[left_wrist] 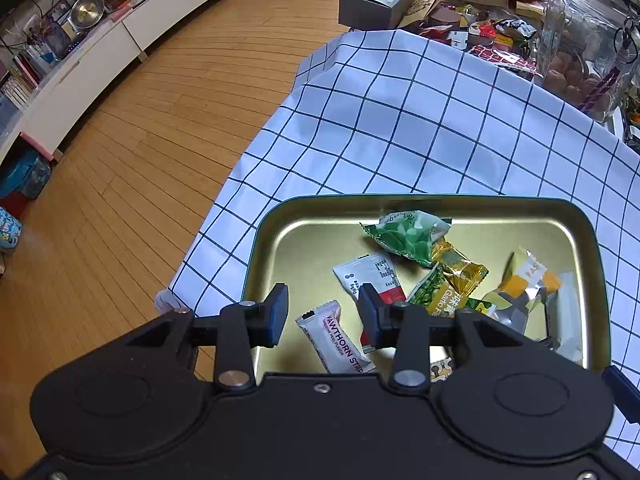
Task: Organize snacks
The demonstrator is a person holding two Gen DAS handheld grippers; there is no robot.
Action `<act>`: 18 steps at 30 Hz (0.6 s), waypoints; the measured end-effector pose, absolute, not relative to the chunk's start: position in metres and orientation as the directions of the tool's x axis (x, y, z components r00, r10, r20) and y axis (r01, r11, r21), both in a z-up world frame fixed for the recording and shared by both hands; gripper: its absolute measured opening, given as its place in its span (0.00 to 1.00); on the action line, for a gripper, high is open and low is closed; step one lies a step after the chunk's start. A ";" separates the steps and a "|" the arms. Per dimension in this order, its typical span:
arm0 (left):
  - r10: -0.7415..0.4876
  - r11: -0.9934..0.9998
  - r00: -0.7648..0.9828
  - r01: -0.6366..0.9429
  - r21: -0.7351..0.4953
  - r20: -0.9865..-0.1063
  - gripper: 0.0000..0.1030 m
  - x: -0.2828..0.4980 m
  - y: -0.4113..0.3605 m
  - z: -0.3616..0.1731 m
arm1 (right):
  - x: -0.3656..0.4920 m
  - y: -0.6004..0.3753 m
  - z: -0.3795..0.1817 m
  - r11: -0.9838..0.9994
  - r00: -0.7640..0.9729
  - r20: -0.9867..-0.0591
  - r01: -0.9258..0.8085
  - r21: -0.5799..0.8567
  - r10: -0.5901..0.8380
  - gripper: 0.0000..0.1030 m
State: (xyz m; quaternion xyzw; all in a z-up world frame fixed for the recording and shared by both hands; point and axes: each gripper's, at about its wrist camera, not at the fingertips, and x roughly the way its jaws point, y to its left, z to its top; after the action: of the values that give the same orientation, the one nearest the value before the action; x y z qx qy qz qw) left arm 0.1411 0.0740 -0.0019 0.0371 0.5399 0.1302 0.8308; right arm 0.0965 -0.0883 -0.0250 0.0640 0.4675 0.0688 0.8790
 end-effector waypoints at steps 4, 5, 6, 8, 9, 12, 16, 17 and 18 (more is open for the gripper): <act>0.263 0.962 0.386 -0.175 0.209 -0.885 0.48 0.141 0.073 -0.002 | 0.097 -0.088 -0.025 0.982 0.554 -0.813 -0.061 0.177 0.180 0.51; 0.263 0.962 0.385 -0.174 0.210 -0.885 0.48 0.141 0.073 -0.002 | 0.097 -0.088 -0.025 0.982 0.554 -0.813 -0.060 0.177 0.180 0.51; 0.263 0.962 0.385 -0.174 0.211 -0.885 0.48 0.141 0.073 -0.002 | 0.097 -0.088 -0.025 0.982 0.554 -0.813 -0.061 0.177 0.180 0.52; 0.264 0.962 0.386 -0.173 0.212 -0.884 0.48 0.141 0.072 -0.002 | 0.097 -0.088 -0.025 0.983 0.554 -0.813 -0.060 0.176 0.180 0.52; 0.265 0.962 0.386 -0.172 0.213 -0.883 0.48 0.141 0.072 -0.002 | 0.097 -0.088 -0.025 0.983 0.555 -0.812 -0.061 0.176 0.179 0.52; 0.267 0.961 0.385 -0.173 0.215 -0.884 0.48 0.141 0.072 -0.002 | 0.097 -0.089 -0.025 0.983 0.557 -0.812 -0.061 0.173 0.177 0.52; 0.269 0.960 0.383 -0.176 0.216 -0.884 0.48 0.141 0.073 -0.002 | 0.097 -0.089 -0.025 0.983 0.556 -0.812 -0.062 0.173 0.178 0.53; 0.268 0.961 0.383 -0.176 0.215 -0.884 0.48 0.141 0.074 -0.002 | 0.097 -0.088 -0.025 0.983 0.556 -0.812 -0.062 0.172 0.177 0.53; 0.268 0.961 0.383 -0.176 0.214 -0.884 0.48 0.141 0.074 -0.002 | 0.097 -0.088 -0.025 0.983 0.556 -0.812 -0.062 0.172 0.177 0.53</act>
State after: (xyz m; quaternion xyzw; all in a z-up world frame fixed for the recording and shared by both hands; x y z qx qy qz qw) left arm 0.1411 0.0735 -0.0022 0.0423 0.5390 0.1337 0.8306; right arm 0.0970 -0.0885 -0.0253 0.0616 0.4664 0.0682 0.8798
